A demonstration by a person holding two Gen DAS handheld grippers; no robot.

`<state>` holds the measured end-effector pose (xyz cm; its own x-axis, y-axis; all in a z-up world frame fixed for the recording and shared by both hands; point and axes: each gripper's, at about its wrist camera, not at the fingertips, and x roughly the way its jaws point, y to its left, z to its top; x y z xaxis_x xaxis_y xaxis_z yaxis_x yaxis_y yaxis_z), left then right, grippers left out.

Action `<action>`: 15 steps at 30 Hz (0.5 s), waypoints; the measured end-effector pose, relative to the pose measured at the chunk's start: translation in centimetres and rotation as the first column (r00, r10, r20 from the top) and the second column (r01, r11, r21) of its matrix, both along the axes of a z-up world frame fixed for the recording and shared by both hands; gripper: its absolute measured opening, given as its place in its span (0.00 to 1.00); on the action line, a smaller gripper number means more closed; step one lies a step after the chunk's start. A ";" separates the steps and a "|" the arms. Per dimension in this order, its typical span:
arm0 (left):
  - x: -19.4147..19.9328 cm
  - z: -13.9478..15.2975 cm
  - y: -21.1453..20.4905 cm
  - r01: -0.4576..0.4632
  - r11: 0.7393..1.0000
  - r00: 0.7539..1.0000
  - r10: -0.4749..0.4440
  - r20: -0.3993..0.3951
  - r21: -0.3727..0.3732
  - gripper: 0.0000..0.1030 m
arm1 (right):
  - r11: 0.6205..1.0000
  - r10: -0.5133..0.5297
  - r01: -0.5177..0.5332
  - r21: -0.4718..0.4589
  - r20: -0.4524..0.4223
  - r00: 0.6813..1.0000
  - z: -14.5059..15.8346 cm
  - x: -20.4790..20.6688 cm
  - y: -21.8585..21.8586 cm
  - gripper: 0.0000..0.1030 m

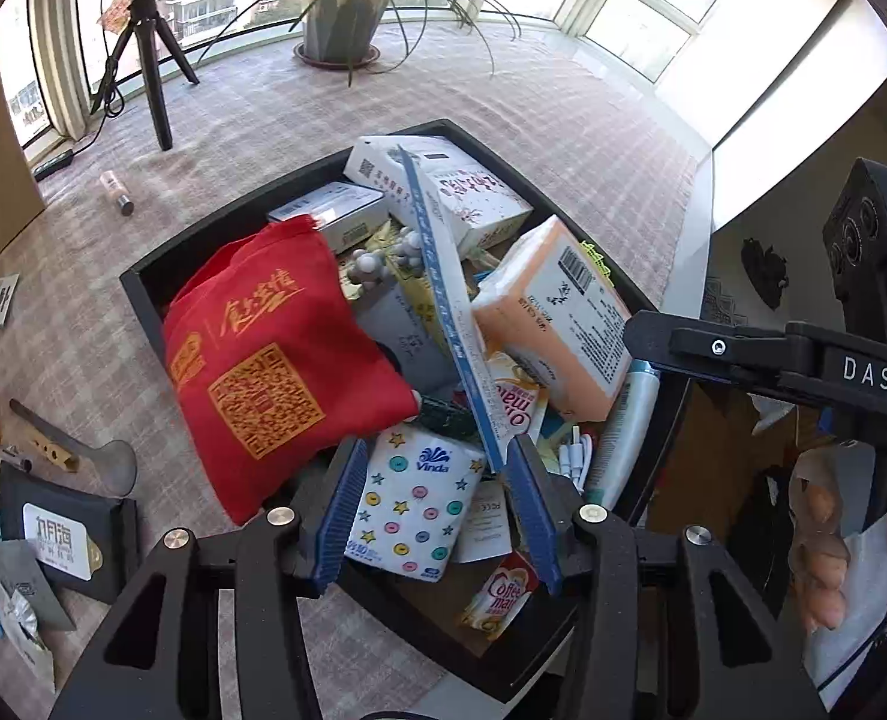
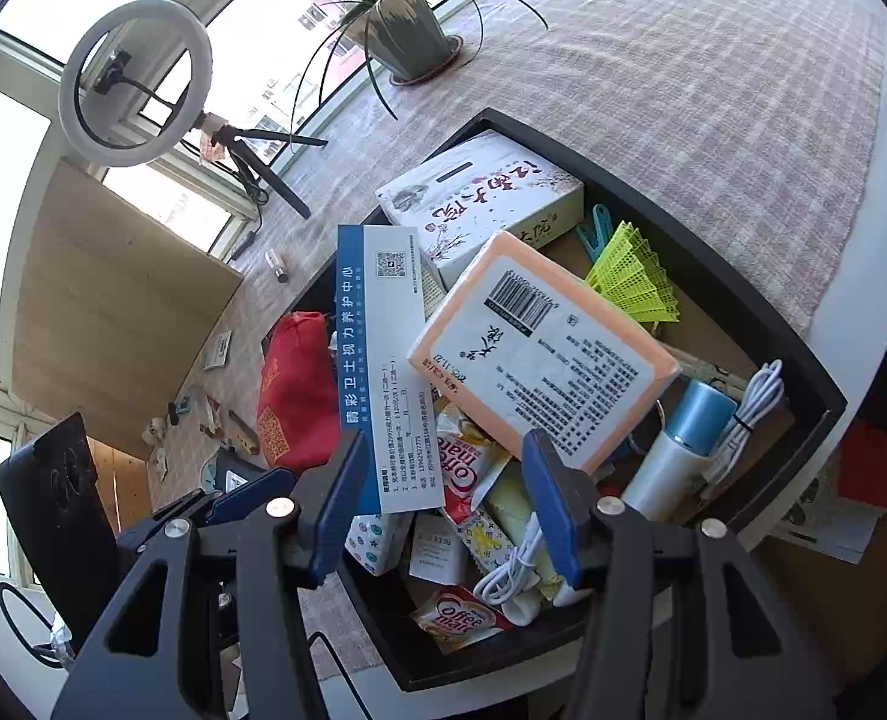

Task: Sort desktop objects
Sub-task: 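Carry the sunscreen bottle into the black tray and release it, then grasp the black wet-wipe pack with the left tool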

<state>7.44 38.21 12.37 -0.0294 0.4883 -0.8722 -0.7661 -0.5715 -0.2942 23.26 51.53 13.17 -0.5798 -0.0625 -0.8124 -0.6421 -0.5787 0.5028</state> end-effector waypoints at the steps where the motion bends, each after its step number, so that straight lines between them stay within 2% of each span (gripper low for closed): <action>1: -0.7 0.0 -1.3 -0.031 1.000 1.000 0.031 -0.003 -0.004 0.47 | 1.000 0.024 -0.024 0.005 -0.003 1.000 0.1 -0.7 -0.5 0.51; 4: -2.7 -0.2 -5.2 -0.126 0.992 0.992 0.126 -0.010 -0.021 0.48 | 0.994 0.106 -0.106 0.017 -0.003 0.994 0.3 -3.1 -2.2 0.51; 8: -5.1 -1.1 -10.5 -0.254 0.967 0.967 0.255 0.008 -0.034 0.48 | 0.975 0.222 -0.222 0.008 -0.021 0.975 0.4 -6.8 -4.7 0.51; 12: -6.7 -2.3 -15.2 -0.378 0.925 0.924 0.380 0.048 -0.042 0.47 | 0.938 0.347 -0.346 0.016 -0.022 0.938 0.5 -11.0 -7.8 0.51; 15: -7.4 -3.5 -18.0 -0.450 0.891 0.889 0.453 0.067 -0.052 0.48 | 0.894 0.447 -0.446 0.032 -0.009 0.895 0.6 -14.2 -10.4 0.51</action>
